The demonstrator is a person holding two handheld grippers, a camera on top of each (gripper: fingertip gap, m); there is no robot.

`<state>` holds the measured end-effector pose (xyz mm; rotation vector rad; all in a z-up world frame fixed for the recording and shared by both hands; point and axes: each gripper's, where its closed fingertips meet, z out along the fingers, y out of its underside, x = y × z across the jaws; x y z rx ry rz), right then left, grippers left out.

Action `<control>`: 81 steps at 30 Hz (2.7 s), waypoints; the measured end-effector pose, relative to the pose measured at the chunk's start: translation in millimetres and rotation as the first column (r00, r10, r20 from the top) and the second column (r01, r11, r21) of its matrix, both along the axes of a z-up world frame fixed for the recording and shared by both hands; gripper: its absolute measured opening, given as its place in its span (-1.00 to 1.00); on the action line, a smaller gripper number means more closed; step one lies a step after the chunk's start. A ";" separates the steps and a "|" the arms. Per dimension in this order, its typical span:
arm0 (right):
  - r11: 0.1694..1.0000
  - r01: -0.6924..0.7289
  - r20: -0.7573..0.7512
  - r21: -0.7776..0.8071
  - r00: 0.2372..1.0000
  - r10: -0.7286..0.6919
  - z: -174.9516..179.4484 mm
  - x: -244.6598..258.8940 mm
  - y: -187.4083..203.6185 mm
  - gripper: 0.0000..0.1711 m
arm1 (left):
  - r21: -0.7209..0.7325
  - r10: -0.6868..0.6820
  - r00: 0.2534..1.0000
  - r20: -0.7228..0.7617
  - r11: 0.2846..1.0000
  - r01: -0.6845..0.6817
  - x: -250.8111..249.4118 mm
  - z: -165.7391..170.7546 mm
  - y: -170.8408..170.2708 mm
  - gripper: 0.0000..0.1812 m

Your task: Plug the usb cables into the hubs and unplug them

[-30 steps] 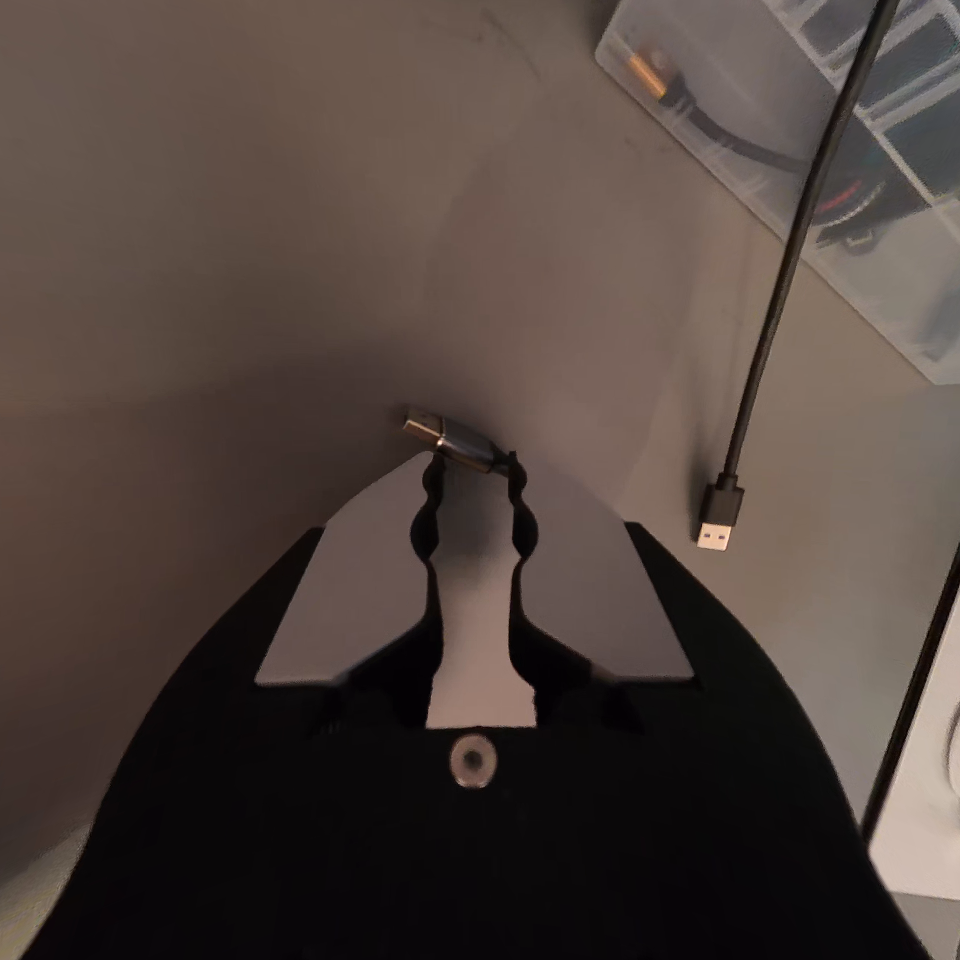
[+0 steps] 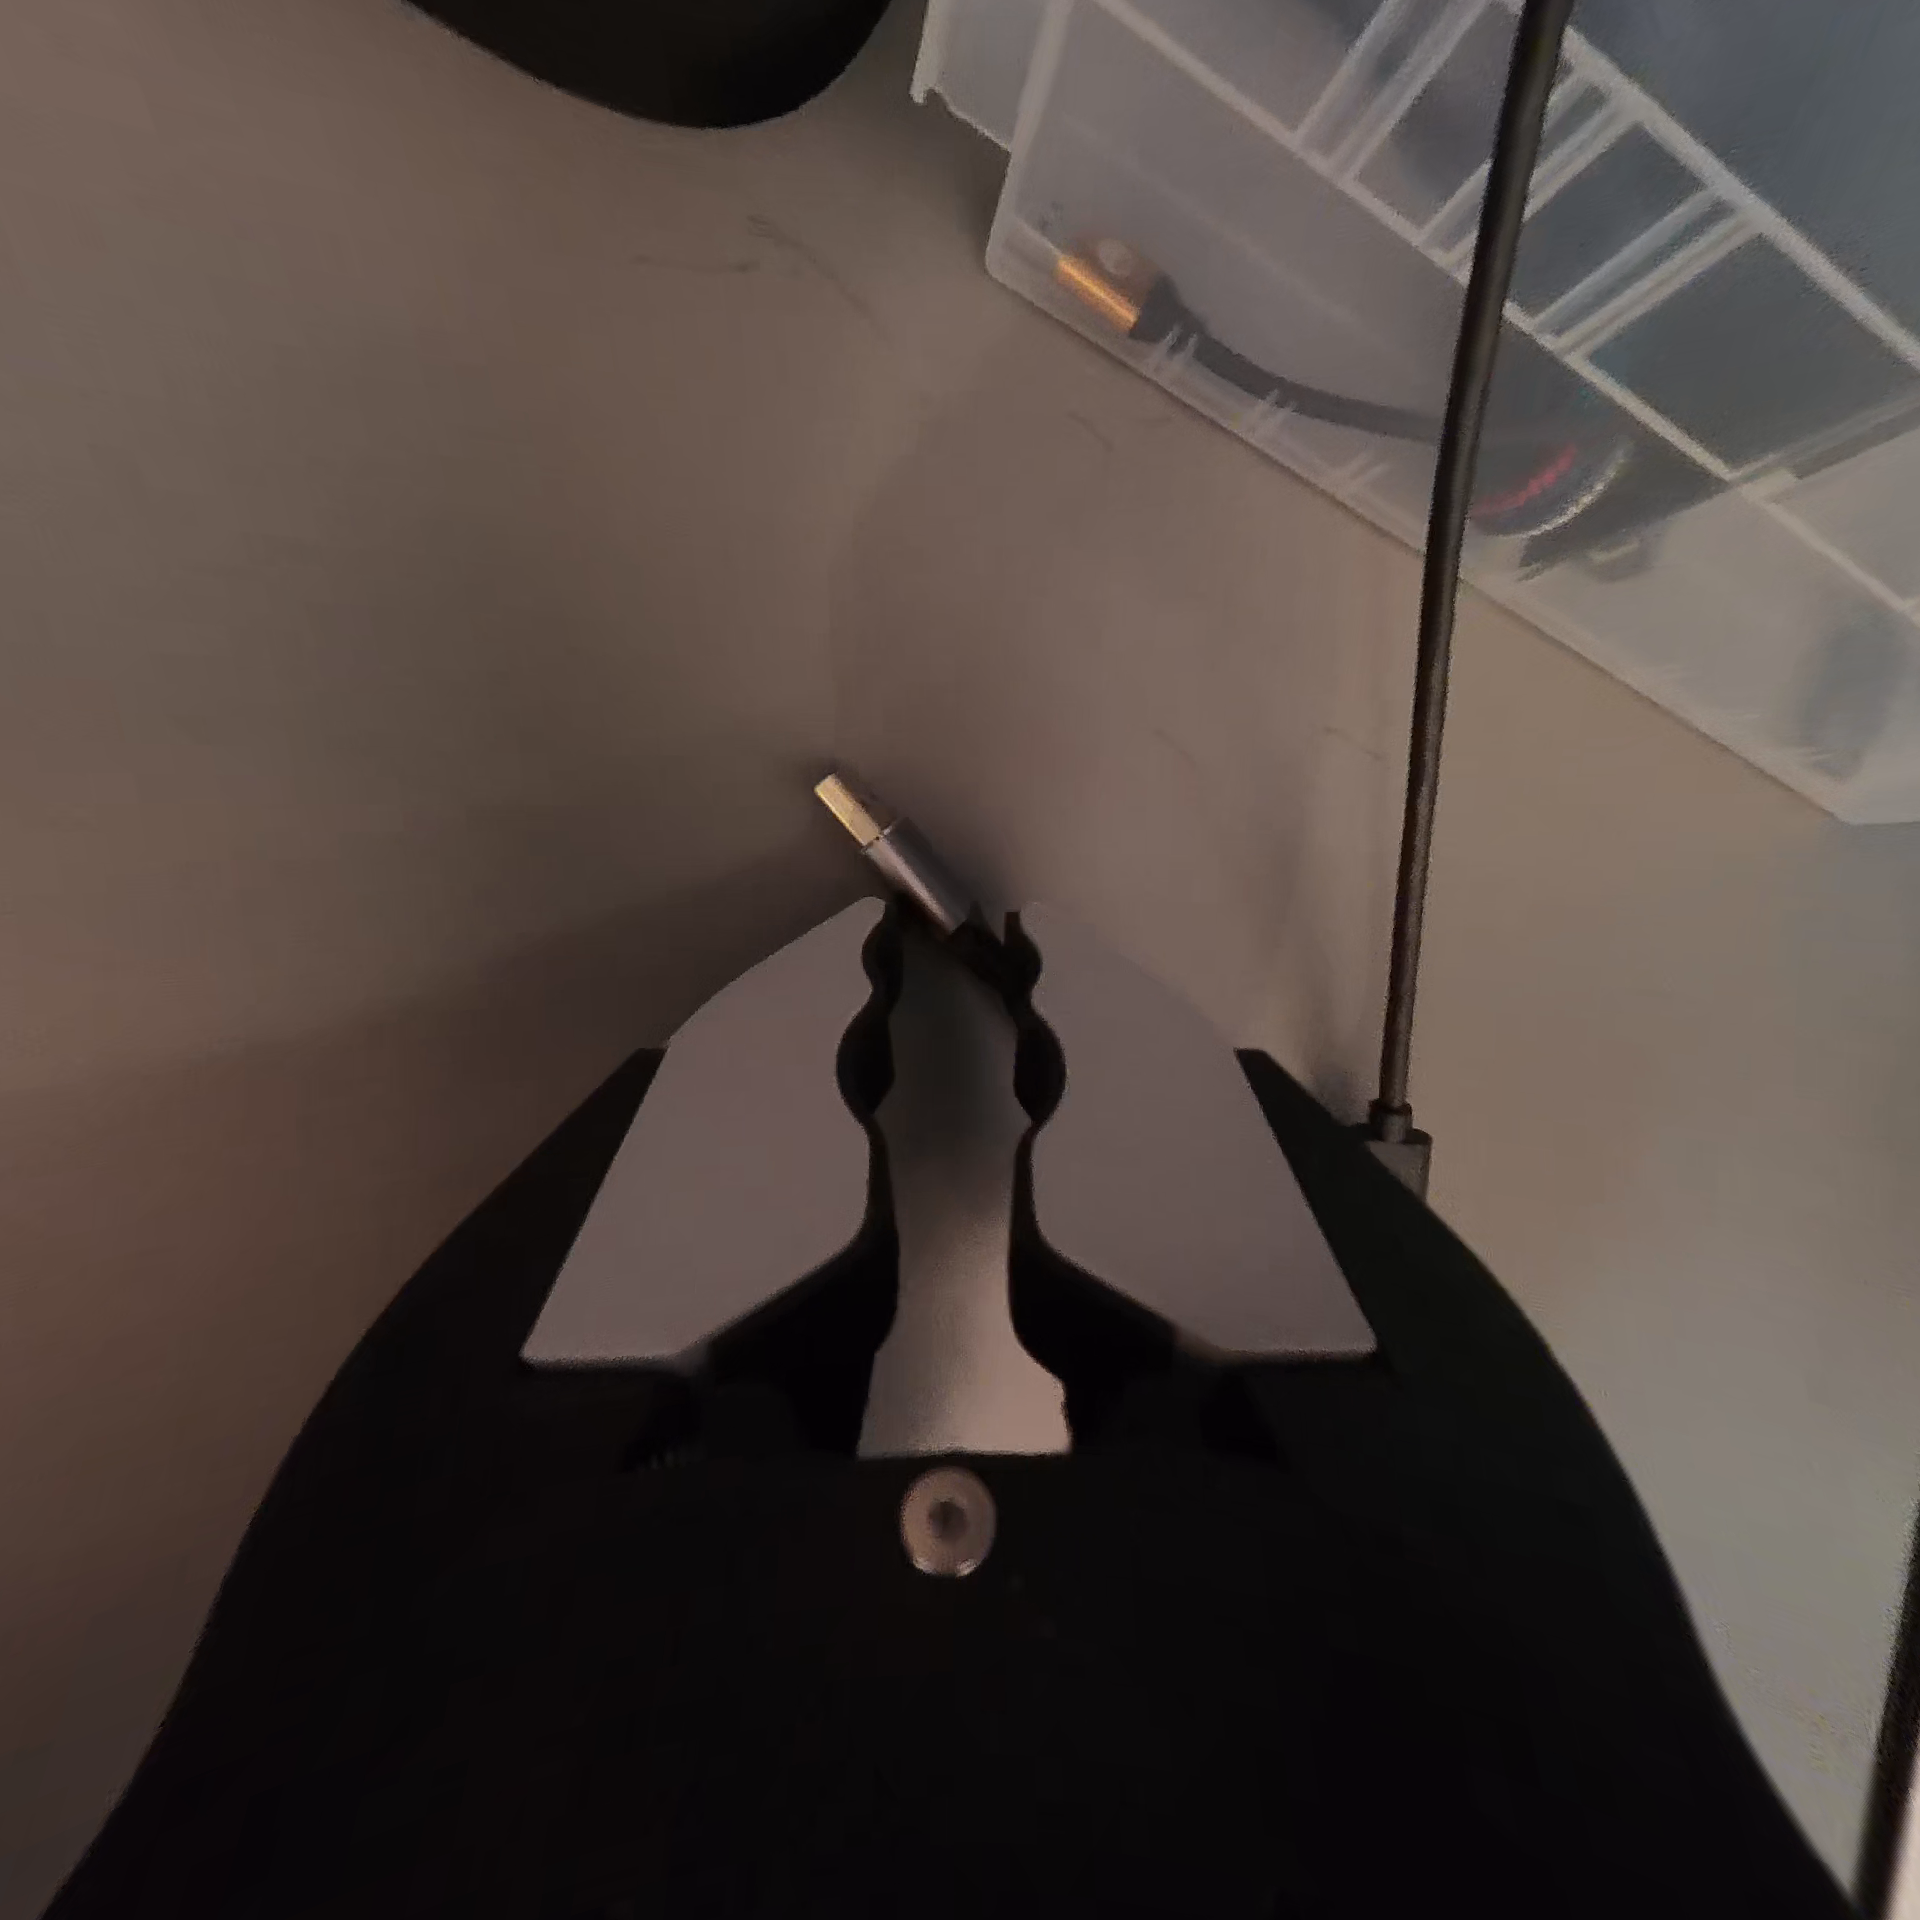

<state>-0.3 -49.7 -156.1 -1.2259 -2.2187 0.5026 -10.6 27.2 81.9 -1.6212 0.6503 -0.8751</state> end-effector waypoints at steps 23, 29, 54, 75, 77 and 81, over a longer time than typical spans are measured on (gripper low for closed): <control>0.928 -0.071 -0.493 -0.365 0.860 -0.128 178.0 36.0 -25.4 -0.91 | 0.073 -0.008 1.000 0.019 0.997 0.007 3.7 9.0 -4.4 -0.71; 0.814 -0.103 -0.545 -0.571 0.789 -0.283 229.8 61.6 -17.3 -0.90 | 0.133 0.005 1.000 0.014 0.991 -0.006 5.3 13.5 -5.2 -0.71; 0.893 -0.275 -0.715 -0.357 0.696 -0.072 259.0 93.9 -43.9 -0.90 | 0.295 -0.014 0.997 -0.080 0.955 0.037 57.8 10.8 -20.5 -0.71; 0.530 -0.024 -0.354 -0.848 0.769 -0.532 257.4 71.4 -12.4 -0.91 | 0.392 0.064 0.990 -0.127 0.920 -0.009 58.8 7.8 -16.6 -0.71; 0.502 -0.019 -0.332 -0.865 0.771 -0.544 256.9 71.6 -11.6 -0.91 | 0.407 0.068 0.987 -0.147 0.913 -0.002 60.5 6.7 -17.7 -0.71; 0.453 -0.003 -0.287 -0.892 0.776 -0.561 253.6 72.0 -9.2 -0.91 | 0.435 0.073 0.979 -0.189 0.900 0.017 64.7 3.9 -19.9 -0.71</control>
